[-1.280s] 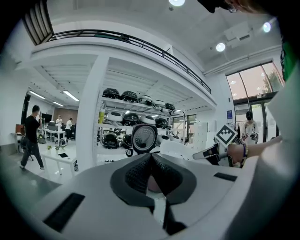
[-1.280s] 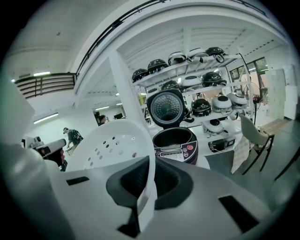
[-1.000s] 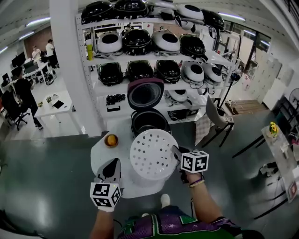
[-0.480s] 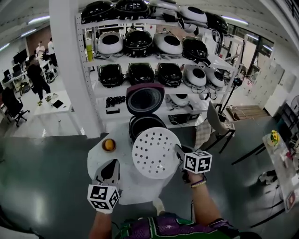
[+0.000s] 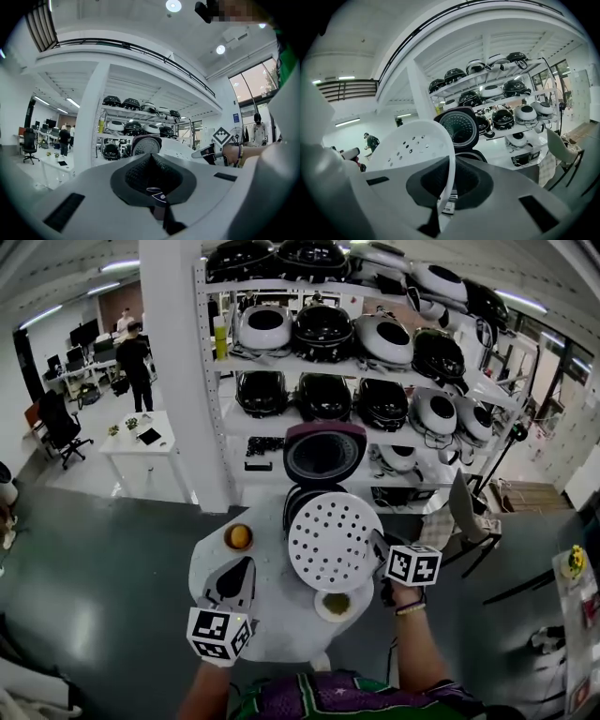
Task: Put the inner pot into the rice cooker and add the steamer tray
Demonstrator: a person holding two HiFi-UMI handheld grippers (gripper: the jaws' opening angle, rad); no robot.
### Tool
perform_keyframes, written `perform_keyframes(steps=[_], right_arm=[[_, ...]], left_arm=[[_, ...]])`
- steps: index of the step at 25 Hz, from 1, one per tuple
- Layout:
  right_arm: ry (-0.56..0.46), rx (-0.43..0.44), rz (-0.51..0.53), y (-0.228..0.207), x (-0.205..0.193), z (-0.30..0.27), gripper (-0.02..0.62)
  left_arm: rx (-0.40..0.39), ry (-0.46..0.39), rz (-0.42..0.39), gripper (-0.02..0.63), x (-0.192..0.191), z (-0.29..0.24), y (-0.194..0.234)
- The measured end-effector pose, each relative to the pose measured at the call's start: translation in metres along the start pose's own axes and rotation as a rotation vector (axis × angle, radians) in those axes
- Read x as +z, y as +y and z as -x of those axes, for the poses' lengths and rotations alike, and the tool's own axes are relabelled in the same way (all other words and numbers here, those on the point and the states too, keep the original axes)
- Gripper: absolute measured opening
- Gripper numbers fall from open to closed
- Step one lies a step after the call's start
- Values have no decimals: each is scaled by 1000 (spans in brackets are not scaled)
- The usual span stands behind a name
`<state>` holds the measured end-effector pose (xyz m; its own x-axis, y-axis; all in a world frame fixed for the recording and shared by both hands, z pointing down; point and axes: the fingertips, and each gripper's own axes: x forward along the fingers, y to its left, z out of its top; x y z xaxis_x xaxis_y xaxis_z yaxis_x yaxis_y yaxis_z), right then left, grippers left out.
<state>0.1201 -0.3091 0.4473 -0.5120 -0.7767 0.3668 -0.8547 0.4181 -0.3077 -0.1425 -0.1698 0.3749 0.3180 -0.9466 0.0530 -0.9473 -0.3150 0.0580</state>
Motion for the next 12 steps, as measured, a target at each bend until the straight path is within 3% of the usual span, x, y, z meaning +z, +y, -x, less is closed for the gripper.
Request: perform_keyframes(steps=[12], right_arm=[[49, 41, -19, -56, 21, -67, 15]], left_arm=[[98, 8, -16, 21, 7, -53, -3]])
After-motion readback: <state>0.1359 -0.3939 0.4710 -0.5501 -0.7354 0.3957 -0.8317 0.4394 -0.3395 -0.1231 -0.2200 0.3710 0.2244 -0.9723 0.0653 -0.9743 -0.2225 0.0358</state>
